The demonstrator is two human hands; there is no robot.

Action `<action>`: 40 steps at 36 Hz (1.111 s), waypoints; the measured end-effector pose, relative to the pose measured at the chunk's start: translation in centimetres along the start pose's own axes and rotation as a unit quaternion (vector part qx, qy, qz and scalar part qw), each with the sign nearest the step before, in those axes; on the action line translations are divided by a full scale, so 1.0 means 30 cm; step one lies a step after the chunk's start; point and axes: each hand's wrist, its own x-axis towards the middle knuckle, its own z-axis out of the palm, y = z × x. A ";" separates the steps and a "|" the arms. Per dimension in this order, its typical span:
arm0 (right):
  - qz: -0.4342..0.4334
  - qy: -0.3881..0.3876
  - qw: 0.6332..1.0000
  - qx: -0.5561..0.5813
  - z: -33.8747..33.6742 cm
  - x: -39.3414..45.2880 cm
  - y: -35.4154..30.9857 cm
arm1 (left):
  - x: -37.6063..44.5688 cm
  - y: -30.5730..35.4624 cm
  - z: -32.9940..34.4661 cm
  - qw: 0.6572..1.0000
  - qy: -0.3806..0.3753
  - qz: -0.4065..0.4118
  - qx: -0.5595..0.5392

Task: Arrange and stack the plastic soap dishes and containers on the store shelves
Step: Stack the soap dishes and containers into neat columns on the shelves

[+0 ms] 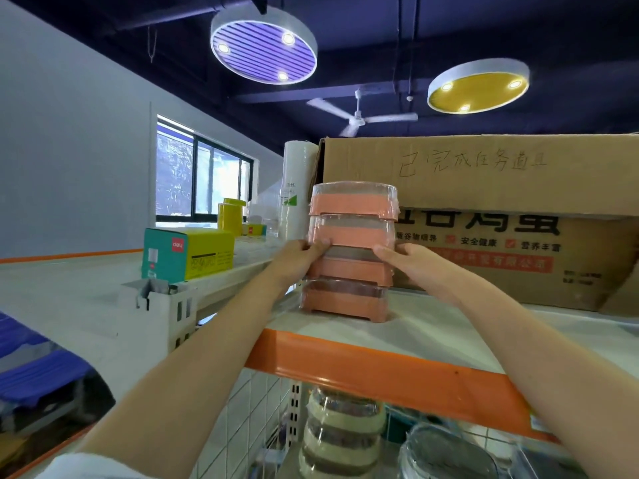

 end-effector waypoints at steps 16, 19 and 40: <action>0.020 -0.002 0.998 -0.056 0.034 -0.022 0.002 | -0.036 -0.016 -0.009 0.997 -0.067 -0.042 0.017; 0.043 -0.032 0.993 -0.105 0.037 -0.018 0.029 | -0.046 -0.020 -0.012 0.996 -0.079 -0.043 0.021; 0.052 -0.024 0.973 -0.225 0.078 -0.073 -0.008 | 0.006 -0.070 0.000 0.993 -0.057 -0.005 0.106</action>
